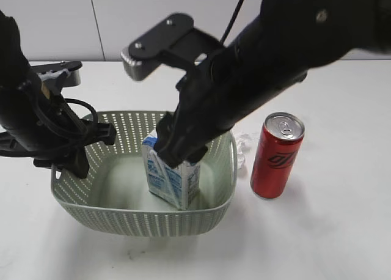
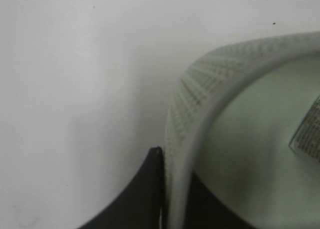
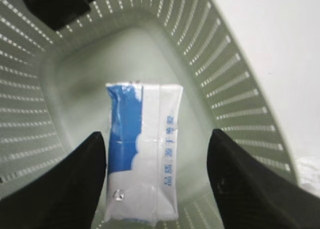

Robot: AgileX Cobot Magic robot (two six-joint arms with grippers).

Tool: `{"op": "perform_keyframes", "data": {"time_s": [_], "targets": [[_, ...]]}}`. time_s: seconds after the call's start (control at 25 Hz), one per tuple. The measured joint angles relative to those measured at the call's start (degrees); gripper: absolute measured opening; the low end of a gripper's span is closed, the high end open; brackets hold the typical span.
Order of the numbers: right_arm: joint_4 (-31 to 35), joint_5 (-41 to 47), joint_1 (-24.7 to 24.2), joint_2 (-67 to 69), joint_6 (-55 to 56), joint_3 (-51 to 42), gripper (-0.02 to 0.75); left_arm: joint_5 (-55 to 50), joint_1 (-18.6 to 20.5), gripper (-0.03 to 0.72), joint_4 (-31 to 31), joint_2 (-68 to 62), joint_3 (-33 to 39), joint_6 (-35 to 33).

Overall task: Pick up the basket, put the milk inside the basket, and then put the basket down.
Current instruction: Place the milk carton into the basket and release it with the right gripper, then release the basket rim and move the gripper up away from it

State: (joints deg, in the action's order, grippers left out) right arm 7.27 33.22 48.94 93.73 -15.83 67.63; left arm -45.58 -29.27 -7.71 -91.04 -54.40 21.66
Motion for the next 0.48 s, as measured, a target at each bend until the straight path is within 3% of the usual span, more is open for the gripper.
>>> {"op": "perform_keyframes", "data": {"time_s": [0.12, 0.24, 0.48], "targets": [[-4.7, 3.6, -1.0, -3.5, 5.5, 3.8, 0.506, -0.5, 0.0, 0.0, -0.6, 0.1, 0.0, 0.0], [-7.6, 6.5, -5.4, -5.7, 10.2, 5.5, 0.508, -1.1, 0.0, 0.0, -0.7, 0.3, 0.0, 0.0], [-7.3, 16.3, -22.0, -6.0, 11.8, 5.7, 0.557, -1.2, 0.0, 0.0, -1.2, 0.9, 0.0, 0.0]]}}
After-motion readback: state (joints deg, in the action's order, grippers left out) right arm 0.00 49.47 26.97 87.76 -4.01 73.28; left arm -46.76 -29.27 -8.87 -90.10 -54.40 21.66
